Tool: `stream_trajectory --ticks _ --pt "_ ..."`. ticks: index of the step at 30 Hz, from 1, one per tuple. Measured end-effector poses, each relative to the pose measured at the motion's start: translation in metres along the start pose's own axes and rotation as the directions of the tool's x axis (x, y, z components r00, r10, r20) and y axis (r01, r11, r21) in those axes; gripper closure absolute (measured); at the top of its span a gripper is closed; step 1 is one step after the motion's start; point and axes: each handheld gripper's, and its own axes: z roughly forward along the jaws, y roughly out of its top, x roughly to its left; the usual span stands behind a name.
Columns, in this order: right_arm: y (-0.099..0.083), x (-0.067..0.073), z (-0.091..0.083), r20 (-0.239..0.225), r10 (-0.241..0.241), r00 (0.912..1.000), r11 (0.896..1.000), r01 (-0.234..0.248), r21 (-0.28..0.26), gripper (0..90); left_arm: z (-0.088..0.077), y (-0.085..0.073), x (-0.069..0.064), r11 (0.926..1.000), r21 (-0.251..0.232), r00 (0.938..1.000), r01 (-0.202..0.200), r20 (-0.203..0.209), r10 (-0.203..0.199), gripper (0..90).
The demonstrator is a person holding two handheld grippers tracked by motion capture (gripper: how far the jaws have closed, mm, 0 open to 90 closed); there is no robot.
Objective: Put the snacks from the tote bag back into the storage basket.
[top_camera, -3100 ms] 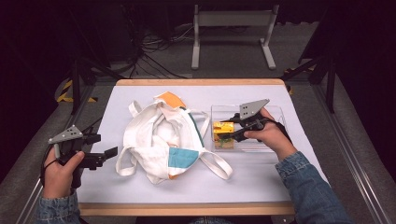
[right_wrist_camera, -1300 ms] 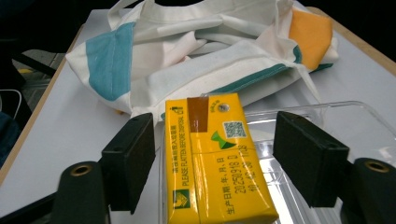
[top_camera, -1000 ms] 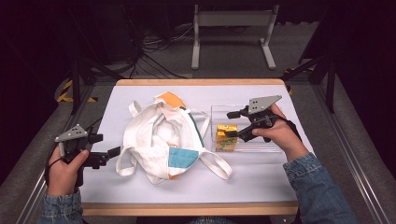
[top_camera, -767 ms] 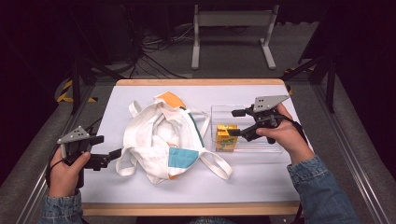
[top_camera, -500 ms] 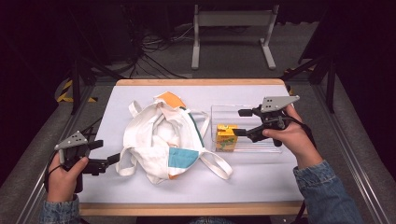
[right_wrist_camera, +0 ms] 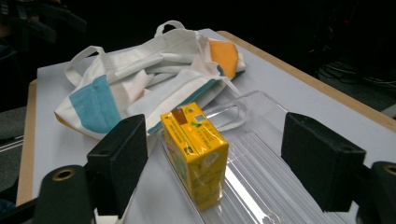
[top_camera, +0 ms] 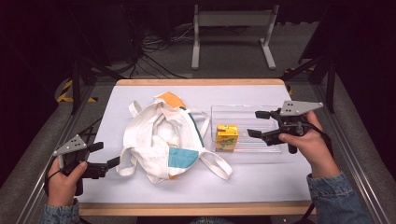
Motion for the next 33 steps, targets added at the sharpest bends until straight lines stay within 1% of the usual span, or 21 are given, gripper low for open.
stream_trajectory --ticks 3,5,6,7,9,11,13,14,15,16,18,19,21,22,25,29,33 --pt "-0.009 0.000 -0.009 0.035 0.017 0.9993 1.000 -0.017 -0.005 22.6 0.004 -0.004 -0.002 0.9999 0.011 0.9998 -0.005 0.020 0.004 4.2" --pt "-0.010 0.000 -0.011 0.039 0.021 0.9990 1.000 -0.021 -0.006 22.7 0.004 -0.005 -0.002 0.9999 0.011 0.9998 -0.005 0.021 0.005 3.9" --pt "-0.013 0.001 -0.013 0.040 0.028 0.9988 1.000 -0.028 -0.011 22.7 0.005 -0.006 -0.003 1.0000 0.007 0.9997 0.003 0.022 -0.003 3.9" --pt "-0.016 0.001 -0.015 0.044 0.035 0.9984 0.999 -0.035 -0.013 22.7 0.005 -0.006 -0.003 1.0000 0.001 0.9998 0.002 0.020 -0.002 3.9" --pt "-0.022 0.002 -0.020 0.066 0.038 0.9971 0.999 -0.038 -0.006 22.7 0.004 -0.008 -0.004 0.9999 -0.010 0.9998 0.003 0.018 -0.003 3.7" --pt "-0.026 0.003 -0.024 0.084 0.039 0.9957 0.999 -0.039 -0.005 22.7 0.003 -0.009 -0.004 0.9997 -0.023 0.9999 -0.005 0.013 0.005 3.7" --pt "-0.031 0.004 -0.028 0.101 0.044 0.9940 0.999 -0.043 -0.010 22.7 0.002 -0.012 -0.004 0.9996 -0.026 0.9999 -0.009 0.014 0.009 3.6" --pt "-0.031 0.004 -0.028 0.101 0.044 0.9940 0.999 -0.043 -0.010 22.7 0.002 -0.012 -0.004 0.9996 -0.026 0.9999 -0.009 0.014 0.009 3.2" --pt "-0.035 0.006 -0.030 0.106 0.049 0.9932 0.999 -0.047 -0.014 22.7 0.002 -0.013 -0.005 0.9995 -0.025 0.9997 -0.019 0.014 0.019 3.2" --pt "-0.038 0.007 -0.032 0.108 0.055 0.9926 0.998 -0.054 -0.018 22.7 0.003 -0.014 -0.005 0.9993 -0.031 0.9997 -0.020 0.015 0.020 3.0" --pt "-0.043 0.009 -0.036 0.122 0.059 0.9908 0.998 -0.057 -0.015 22.7 0.002 -0.016 -0.004 0.9992 -0.038 0.9998 -0.013 0.016 0.014 2.9" --pt "-0.044 0.009 -0.037 0.125 0.061 0.9903 0.998 -0.059 -0.018 22.7 0.002 -0.017 -0.003 0.9990 -0.042 0.9998 -0.014 0.013 0.014 2.8" --pt "-0.048 0.010 -0.039 0.133 0.070 0.9886 0.997 -0.067 -0.026 22.7 0.001 -0.019 -0.003 0.9987 -0.052 1.0000 -0.002 0.005 0.002 2.8" --pt "-0.050 0.010 -0.039 0.137 0.077 0.9876 0.997 -0.073 -0.032 22.7 0.001 -0.020 -0.002 0.9983 -0.058 1.0000 -0.002 -0.002 0.002 2.8" --pt "-0.058 0.011 -0.039 0.157 0.091 0.9834 0.995 -0.085 -0.043 22.7 0.001 -0.023 -0.002 0.9980 -0.063 1.0000 -0.006 -0.008 0.005 2.8" --pt "-0.071 0.011 -0.040 0.162 0.110 0.9807 0.994 -0.104 -0.046 22.7 0.001 -0.027 -0.002 0.9974 -0.071 0.9999 -0.007 -0.015 0.006 2.8" --pt "-0.079 0.013 -0.040 0.157 0.106 0.9819 0.994 -0.100 -0.047 22.7 0.003 -0.031 -0.003 0.9973 -0.073 0.9997 -0.013 -0.023 0.012 2.7"
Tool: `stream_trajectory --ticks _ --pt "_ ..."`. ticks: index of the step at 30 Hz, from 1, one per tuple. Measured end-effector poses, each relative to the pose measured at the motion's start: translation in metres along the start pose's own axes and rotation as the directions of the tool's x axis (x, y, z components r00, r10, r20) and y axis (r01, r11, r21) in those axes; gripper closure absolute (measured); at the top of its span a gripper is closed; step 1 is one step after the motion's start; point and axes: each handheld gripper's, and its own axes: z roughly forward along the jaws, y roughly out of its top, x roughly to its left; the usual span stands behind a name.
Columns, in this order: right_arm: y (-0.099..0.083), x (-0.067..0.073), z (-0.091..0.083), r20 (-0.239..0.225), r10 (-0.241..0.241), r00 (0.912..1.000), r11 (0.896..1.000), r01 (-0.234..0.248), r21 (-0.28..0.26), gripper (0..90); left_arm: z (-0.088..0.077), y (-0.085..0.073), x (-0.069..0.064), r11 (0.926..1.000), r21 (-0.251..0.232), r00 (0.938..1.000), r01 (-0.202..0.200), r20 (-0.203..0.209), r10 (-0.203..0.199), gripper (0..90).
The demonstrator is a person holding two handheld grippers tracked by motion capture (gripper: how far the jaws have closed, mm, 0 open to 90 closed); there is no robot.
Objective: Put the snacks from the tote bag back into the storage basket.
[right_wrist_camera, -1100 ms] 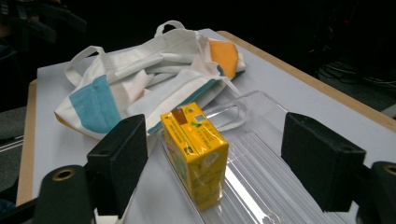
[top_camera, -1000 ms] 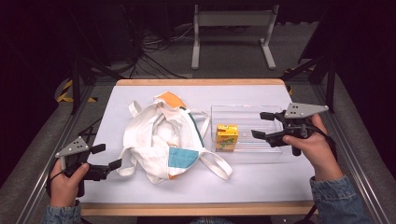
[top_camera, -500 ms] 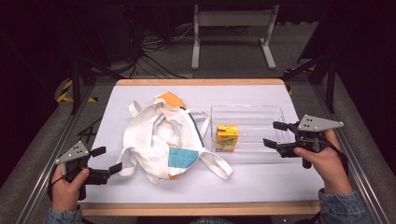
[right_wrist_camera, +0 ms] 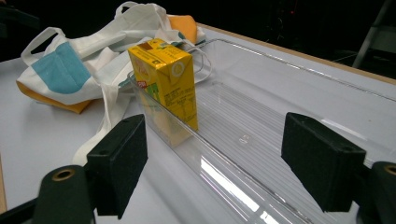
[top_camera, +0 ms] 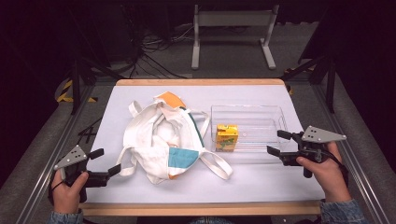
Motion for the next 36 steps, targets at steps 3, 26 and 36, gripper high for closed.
stream_trajectory --ticks 3,26,36 --pt "-0.007 0.001 0.001 -0.008 -0.001 1.0000 1.000 0.001 -0.004 22.6 0.002 -0.003 -0.001 1.0000 -0.002 1.0000 -0.001 0.001 0.001 2.6" --pt "-0.053 0.008 0.002 0.061 0.026 0.9978 1.000 -0.026 -0.009 18.4 0.014 -0.019 0.001 0.9999 0.009 0.9997 0.012 -0.023 -0.012 2.5" --pt "-0.068 0.010 0.005 0.150 0.039 0.9878 0.997 -0.049 0.065 16.6 0.016 -0.021 0.001 0.9997 0.008 0.9990 0.024 -0.037 -0.024 2.5"
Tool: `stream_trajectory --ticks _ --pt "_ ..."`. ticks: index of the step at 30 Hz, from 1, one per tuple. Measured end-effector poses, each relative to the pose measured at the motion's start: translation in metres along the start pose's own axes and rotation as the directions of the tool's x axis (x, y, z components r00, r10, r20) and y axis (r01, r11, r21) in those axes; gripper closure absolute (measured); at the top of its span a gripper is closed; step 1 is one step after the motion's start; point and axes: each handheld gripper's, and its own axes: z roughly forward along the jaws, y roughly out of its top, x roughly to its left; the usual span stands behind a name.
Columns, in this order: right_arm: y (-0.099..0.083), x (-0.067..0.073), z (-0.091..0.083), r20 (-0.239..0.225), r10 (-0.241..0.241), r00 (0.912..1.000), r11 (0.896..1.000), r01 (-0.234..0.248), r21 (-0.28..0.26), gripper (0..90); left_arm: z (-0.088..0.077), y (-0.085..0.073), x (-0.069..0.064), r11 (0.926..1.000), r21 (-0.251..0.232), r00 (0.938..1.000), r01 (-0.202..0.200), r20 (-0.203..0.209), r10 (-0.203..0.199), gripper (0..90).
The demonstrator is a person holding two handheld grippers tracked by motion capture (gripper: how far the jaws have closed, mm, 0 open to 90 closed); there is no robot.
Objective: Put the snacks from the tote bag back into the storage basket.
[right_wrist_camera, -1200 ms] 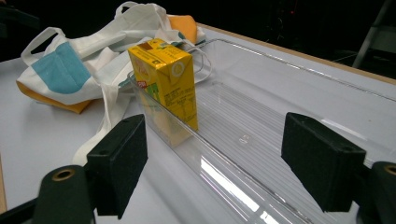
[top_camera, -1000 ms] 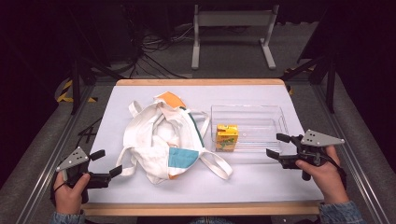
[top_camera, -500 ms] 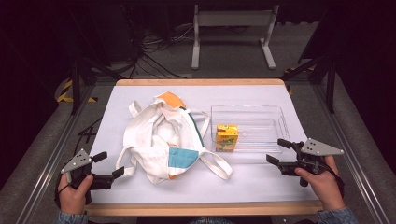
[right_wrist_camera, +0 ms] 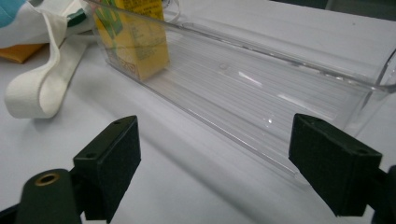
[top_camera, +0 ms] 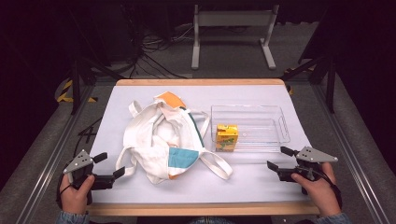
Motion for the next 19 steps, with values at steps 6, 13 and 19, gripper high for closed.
stream_trajectory --ticks 6,13,19 --pt "-0.0014 0.0004 0.0020 0.029 0.016 0.9994 1.000 -0.016 0.017 13.6 0.0025 -0.0023 0.0014 0.9999 0.014 0.9999 0.004 -0.011 -0.004 2.4" --pt "-0.0009 0.0006 0.0048 0.006 0.006 1.0000 0.999 -0.006 0.047 10.0 0.0047 -0.0060 0.0020 0.9997 0.023 0.9998 0.010 -0.020 -0.010 2.5" --pt "-0.0008 0.0017 0.0043 0.000 -0.007 1.0000 0.999 0.007 0.043 10.2 0.0038 -0.0063 0.0027 0.9999 0.009 0.9997 0.007 -0.024 -0.006 2.5"
